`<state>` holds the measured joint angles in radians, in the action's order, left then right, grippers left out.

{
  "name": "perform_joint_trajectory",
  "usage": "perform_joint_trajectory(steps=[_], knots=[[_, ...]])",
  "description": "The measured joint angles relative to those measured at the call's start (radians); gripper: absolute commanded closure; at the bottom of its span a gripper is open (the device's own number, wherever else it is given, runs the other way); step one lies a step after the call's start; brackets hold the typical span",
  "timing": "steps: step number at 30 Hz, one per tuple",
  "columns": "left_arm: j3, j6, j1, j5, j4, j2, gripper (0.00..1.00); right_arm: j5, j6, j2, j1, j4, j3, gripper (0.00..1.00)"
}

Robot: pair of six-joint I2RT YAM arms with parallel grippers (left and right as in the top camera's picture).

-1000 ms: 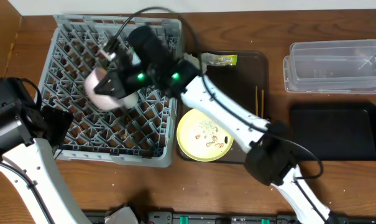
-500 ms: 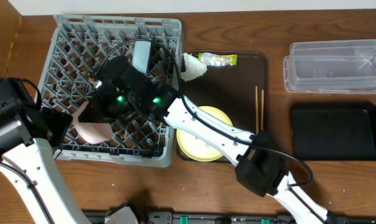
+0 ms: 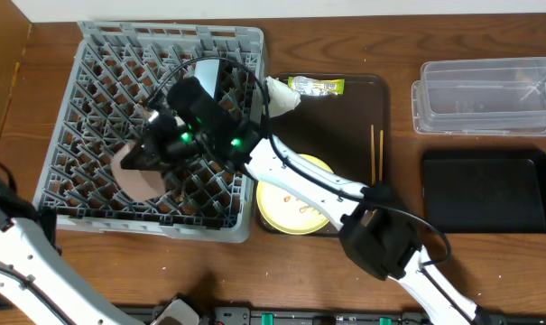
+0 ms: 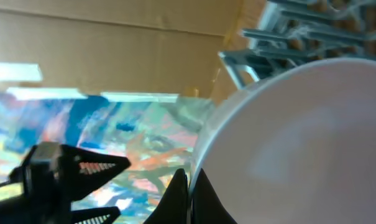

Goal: Sort waste into correct bins and load items into the dishwasher
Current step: 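Carry the pink bowl with the right gripper into the rack's lower left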

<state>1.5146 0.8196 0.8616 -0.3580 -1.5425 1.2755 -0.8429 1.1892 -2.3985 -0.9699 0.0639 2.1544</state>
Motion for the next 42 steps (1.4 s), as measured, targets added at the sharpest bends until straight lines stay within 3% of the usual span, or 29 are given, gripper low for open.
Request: perform_joint_trajectory(steps=[4,11,14,17,19,20,28,31,33,35,36,37,42], knots=[[0.000,0.019,0.008,0.016,-0.005,0.000,0.04,-0.021,0.053,0.000,-0.005,-0.141,-0.048,0.99],[0.000,0.023,0.008,0.022,-0.010,0.000,0.04,-0.019,0.084,0.000,-0.005,-0.135,-0.130,0.98],[0.000,0.023,0.008,0.023,-0.010,0.000,0.04,-0.013,0.060,-0.006,-0.001,-0.139,-0.142,0.91],[0.000,0.023,0.008,0.024,-0.010,0.000,0.04,-0.014,0.012,-0.010,0.018,-0.135,-0.145,0.74],[0.000,0.023,0.008,0.027,-0.010,0.000,0.04,-0.009,-0.001,-0.011,0.037,-0.130,-0.148,0.55],[0.000,0.023,0.008,0.029,-0.010,0.000,0.04,-0.008,-0.012,-0.013,0.046,-0.129,-0.149,0.50],[0.000,0.023,0.008,0.037,-0.009,0.000,0.04,0.002,-0.057,-0.015,0.136,-0.041,-0.149,0.44],[0.000,0.023,0.008,0.038,-0.010,0.000,0.04,0.051,-0.115,-0.003,0.157,0.068,-0.154,0.45],[0.000,0.023,0.008,0.039,-0.010,0.000,0.04,0.097,-0.171,0.021,0.173,0.150,-0.158,0.54],[0.000,0.023,0.008,0.039,-0.010,0.000,0.04,0.147,-0.232,0.062,0.190,0.217,-0.166,0.71],[0.000,0.023,0.008,0.039,-0.010,0.000,0.04,0.172,-0.296,0.103,0.203,0.232,-0.169,0.90],[0.000,0.023,0.008,0.039,-0.009,0.000,0.03,0.184,-0.354,0.143,0.212,0.233,-0.169,0.99],[0.000,0.025,0.018,0.034,-0.002,0.000,0.04,0.099,-0.570,0.298,0.183,0.209,-0.161,0.99]])
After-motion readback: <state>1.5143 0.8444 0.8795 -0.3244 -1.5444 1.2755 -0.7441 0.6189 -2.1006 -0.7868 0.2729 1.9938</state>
